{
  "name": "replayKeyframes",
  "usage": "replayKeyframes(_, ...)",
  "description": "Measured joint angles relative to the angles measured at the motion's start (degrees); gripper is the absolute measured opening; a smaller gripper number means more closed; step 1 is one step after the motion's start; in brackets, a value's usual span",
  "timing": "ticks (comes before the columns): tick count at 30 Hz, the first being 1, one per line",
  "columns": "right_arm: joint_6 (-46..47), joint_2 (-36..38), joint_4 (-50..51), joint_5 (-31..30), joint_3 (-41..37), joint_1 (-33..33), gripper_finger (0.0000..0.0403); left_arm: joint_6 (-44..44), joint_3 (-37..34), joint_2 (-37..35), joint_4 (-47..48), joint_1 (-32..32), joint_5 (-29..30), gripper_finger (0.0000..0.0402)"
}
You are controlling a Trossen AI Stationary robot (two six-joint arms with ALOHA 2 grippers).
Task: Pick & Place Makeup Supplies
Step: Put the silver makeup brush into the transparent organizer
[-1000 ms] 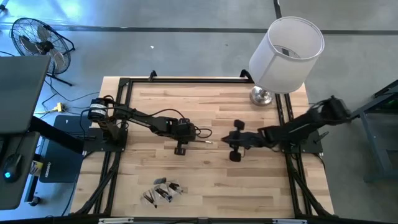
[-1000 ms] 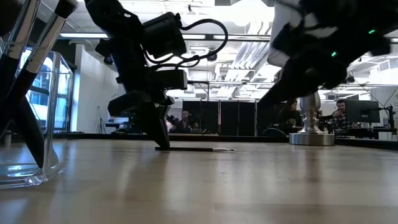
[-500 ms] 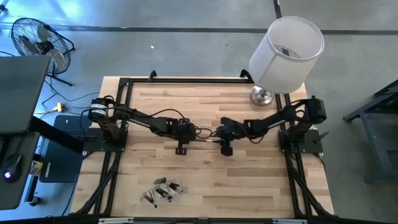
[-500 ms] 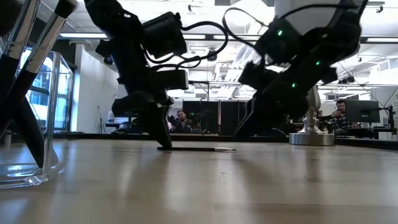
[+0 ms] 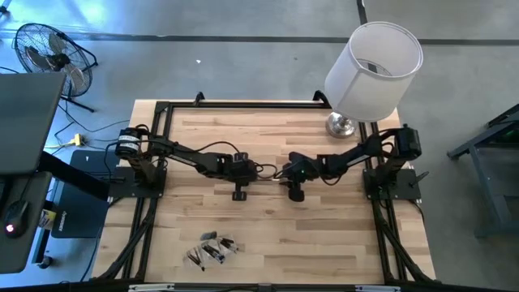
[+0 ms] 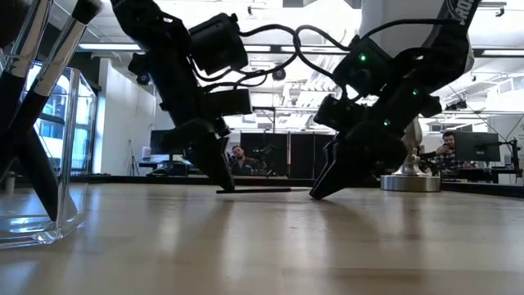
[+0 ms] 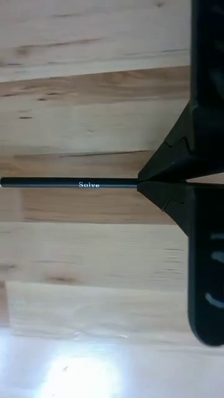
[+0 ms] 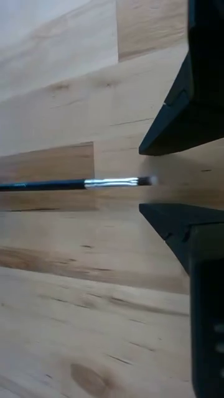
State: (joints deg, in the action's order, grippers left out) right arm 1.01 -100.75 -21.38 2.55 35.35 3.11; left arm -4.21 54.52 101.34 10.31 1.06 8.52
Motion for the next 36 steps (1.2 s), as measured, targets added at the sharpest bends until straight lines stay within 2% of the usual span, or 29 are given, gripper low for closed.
replayKeyframes(5, 2.9, -2.1, -0.6, -5.0, 0.1, -0.7, 0.013, 0.0, 0.0, 0.0, -0.7, 0.0, -0.3, 0.0)
replayKeyframes(8, 2.8, -2.2, -0.6, -4.8, 0.1, -0.6, 0.0117, 0.0, 0.0, 0.0, -0.8, 0.0, -0.4, 0.0)
replayKeyframes(16, 3.8, -2.3, -2.2, -2.9, 0.1, -0.5, 0.0011, 0.1, 0.0, 0.0, -0.7, 0.0, -0.4, 0.0)
replayKeyframes(29, 4.7, -2.4, -3.7, -0.5, 0.0, -0.5, 0.0003, 0.0, 0.0, 0.0, -6.3, 0.1, -0.6, 0.0006)
replayKeyframes(36, 6.7, -1.5, -2.6, 0.8, 0.0, -0.5, 0.0002, -0.7, 0.1, 0.0, -6.2, 0.1, -0.4, 0.0061)
